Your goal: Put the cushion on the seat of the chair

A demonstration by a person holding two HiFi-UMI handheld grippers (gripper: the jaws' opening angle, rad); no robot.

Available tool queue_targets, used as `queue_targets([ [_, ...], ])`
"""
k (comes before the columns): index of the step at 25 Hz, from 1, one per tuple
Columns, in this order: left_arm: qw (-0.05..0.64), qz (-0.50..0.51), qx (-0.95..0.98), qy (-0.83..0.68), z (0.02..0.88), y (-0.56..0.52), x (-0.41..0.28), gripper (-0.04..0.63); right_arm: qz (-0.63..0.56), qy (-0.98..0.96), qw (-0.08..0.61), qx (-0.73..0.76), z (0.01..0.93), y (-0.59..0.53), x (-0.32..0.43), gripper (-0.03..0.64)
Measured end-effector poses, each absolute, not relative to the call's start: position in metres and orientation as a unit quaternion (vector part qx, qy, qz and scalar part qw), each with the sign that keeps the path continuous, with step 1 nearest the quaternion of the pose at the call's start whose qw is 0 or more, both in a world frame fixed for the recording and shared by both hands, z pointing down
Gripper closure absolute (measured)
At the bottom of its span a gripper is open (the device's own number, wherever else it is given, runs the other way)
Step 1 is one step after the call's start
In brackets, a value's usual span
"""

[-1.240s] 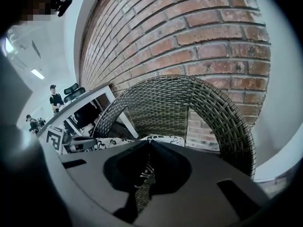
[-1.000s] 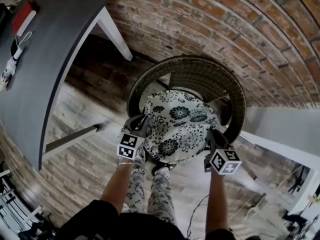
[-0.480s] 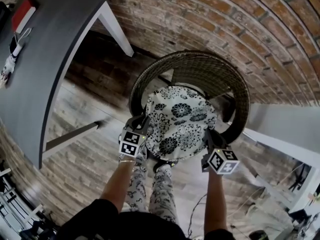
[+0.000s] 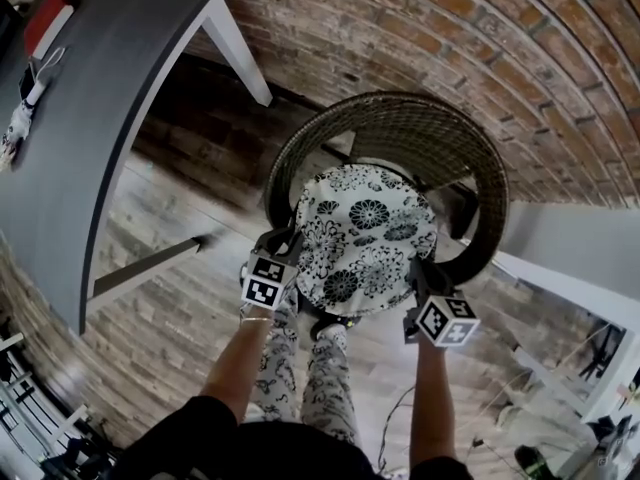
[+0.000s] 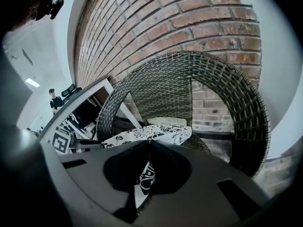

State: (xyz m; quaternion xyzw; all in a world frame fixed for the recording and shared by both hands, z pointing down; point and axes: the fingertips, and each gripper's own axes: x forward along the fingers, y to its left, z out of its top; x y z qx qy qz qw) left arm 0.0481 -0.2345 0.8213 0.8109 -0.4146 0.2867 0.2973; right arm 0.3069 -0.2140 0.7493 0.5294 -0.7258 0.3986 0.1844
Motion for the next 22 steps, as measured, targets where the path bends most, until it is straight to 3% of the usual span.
queue_targets([
  [12, 0.308, 0.292, 0.804, -0.417, 0.818, -0.229, 0.038, 0.502, 0.403, -0.718, 0.186, 0.537, 0.757, -0.211, 0.306, 0.607],
  [22, 0.305, 0.280, 0.811, -0.413, 0.808, -0.229, 0.043, 0.499, 0.397, -0.711, 0.193, 0.548, 0.753, -0.209, 0.315, 0.607],
])
